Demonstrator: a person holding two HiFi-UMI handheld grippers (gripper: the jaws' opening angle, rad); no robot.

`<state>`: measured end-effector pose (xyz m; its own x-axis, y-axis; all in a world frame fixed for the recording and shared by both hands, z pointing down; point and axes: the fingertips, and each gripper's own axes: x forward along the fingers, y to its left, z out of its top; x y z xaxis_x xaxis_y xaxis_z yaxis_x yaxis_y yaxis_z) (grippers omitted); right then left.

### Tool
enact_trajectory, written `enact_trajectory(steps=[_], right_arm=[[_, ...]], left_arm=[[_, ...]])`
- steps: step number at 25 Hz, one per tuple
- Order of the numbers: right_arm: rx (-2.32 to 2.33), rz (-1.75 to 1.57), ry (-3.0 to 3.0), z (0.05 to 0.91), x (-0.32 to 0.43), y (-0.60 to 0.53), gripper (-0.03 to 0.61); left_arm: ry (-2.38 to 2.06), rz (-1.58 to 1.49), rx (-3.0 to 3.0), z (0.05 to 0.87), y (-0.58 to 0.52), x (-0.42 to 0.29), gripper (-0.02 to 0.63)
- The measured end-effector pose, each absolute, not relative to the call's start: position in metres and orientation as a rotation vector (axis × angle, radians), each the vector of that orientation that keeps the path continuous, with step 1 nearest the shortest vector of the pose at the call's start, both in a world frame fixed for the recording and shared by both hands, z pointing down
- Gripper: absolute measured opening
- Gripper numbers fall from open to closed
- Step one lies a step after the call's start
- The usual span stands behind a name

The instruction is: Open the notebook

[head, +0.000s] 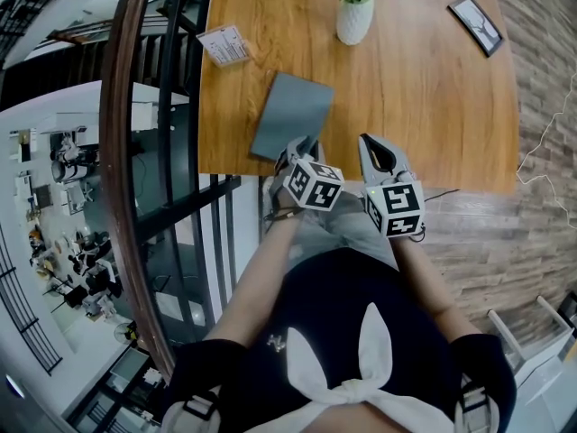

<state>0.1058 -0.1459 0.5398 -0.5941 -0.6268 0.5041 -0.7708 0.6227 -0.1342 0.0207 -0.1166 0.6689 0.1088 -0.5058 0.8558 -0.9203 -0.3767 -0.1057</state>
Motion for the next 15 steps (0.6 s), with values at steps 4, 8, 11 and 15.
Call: enact_trajectory(steps=[4,8,11,15], right_arm=[[1.162,0.498,-2.407,0.538,0.104,-0.146,-0.002],[1.195,0.501,-2.386,0.533,0.1,-0.144,-0.002],[1.214,0.504,-2.378,0.529,0.097,-0.142,-0.002],[1.23,0.509,-2.37,0.525,0.092,-0.139,-0.002]], left_arm=[[-1.341,1.169,1.95,0.664,-0.117,0.02,0.081],[-1.312,1.138,1.986,0.656,-0.115,0.018,0.066],[-1.289,1.123,1.998,0.652,-0.115,0.017,0.06],[-1.263,1.1,2.012,0.646,-0.115,0.016,0.054]])
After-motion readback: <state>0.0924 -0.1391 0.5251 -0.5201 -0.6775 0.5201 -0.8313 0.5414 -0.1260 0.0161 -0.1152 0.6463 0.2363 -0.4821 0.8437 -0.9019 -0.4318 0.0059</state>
